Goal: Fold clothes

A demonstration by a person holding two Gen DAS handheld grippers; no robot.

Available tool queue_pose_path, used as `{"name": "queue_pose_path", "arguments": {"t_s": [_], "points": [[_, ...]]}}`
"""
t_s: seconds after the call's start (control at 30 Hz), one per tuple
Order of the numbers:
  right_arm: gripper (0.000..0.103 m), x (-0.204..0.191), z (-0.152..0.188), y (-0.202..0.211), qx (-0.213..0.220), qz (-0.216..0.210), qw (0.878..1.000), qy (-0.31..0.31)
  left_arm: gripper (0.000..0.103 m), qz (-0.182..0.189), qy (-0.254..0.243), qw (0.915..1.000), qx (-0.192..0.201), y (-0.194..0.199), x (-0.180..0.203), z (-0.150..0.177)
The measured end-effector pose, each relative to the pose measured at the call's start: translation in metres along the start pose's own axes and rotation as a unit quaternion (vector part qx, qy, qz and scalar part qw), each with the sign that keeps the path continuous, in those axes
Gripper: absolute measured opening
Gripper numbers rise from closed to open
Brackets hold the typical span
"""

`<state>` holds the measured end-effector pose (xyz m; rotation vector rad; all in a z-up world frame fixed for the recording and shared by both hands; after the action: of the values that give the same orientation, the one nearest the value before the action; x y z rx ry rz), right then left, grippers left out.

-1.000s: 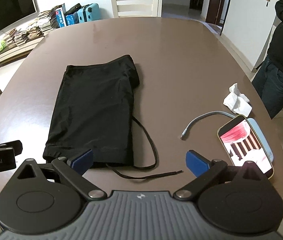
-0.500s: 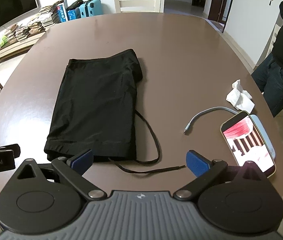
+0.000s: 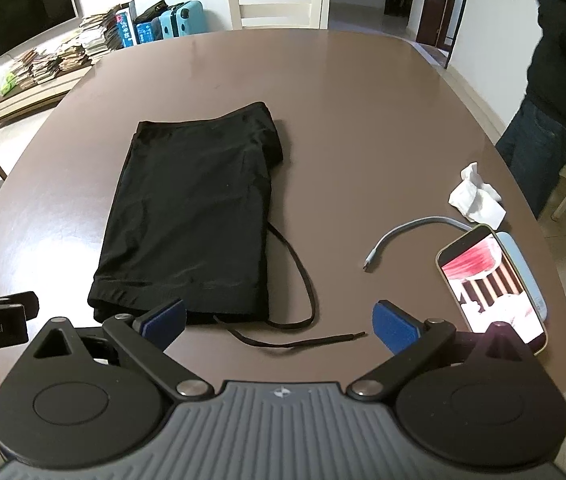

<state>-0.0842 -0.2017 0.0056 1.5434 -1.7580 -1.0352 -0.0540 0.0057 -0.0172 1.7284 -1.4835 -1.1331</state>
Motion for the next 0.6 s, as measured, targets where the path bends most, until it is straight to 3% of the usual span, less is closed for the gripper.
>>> {"name": "queue_pose_path", "arguments": {"t_s": [0.6], "points": [[0.1, 0.0012, 0.0001, 0.0009, 0.003, -0.002, 1.0, -0.005, 0.102, 0.0, -0.005, 1.0, -0.003, -0.0027, 0.0023, 0.0009]]}}
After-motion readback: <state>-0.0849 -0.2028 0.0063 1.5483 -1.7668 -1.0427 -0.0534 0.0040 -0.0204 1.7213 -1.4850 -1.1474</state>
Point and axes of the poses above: each gripper's, at about its wrist camera, not at the fingertips, and y roughly against the way its jaws point, x to its right, z to its underside, the point moved 8 cm from there along -y, roughly the way its jaws point, and after that the axes turned 6 degrees about -y, right-handed, at the moved point
